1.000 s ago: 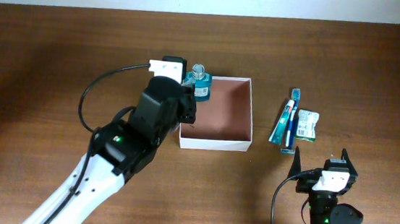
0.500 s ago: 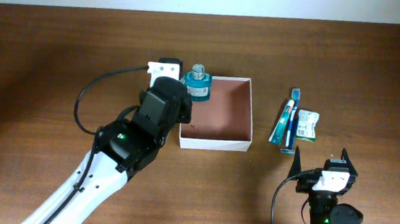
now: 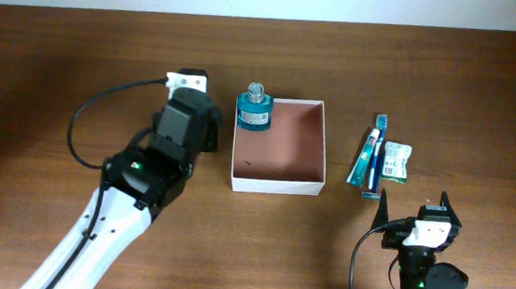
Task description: Pack container
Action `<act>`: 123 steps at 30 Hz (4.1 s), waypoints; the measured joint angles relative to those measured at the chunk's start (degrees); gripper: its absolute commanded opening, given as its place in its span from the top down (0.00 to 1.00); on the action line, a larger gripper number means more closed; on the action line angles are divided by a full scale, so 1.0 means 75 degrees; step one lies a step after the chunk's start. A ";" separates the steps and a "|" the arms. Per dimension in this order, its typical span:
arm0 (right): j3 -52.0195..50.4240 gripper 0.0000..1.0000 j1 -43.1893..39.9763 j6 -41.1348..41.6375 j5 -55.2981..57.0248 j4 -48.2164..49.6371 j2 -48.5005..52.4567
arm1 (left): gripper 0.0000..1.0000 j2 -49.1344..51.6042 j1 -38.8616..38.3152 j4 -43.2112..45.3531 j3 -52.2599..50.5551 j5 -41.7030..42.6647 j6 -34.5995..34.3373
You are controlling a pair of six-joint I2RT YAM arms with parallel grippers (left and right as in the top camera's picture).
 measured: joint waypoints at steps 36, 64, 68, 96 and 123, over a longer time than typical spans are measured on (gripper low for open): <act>0.0000 0.02 0.0000 -0.0003 0.0000 0.0000 0.0000 | 0.63 0.0676 0.1629 0.0804 0.0000 0.4077 0.1941; 0.0000 0.02 0.0000 0.0003 0.0000 0.0000 0.0000 | 0.64 0.1818 0.2343 0.1166 -0.0117 0.4532 0.1996; 0.0000 0.02 0.0000 -0.0003 0.0003 0.0000 0.0000 | 0.48 0.1836 0.2439 0.1160 -0.0117 0.4535 0.2063; 0.0000 0.02 0.0003 0.0000 0.0000 0.0000 0.0000 | 0.47 0.1836 0.2888 0.0615 -0.0117 0.4179 0.1789; 0.0000 0.02 0.0000 0.0000 0.0000 0.0000 0.0000 | 0.47 0.1836 0.1845 0.1180 -0.0117 0.2092 0.1644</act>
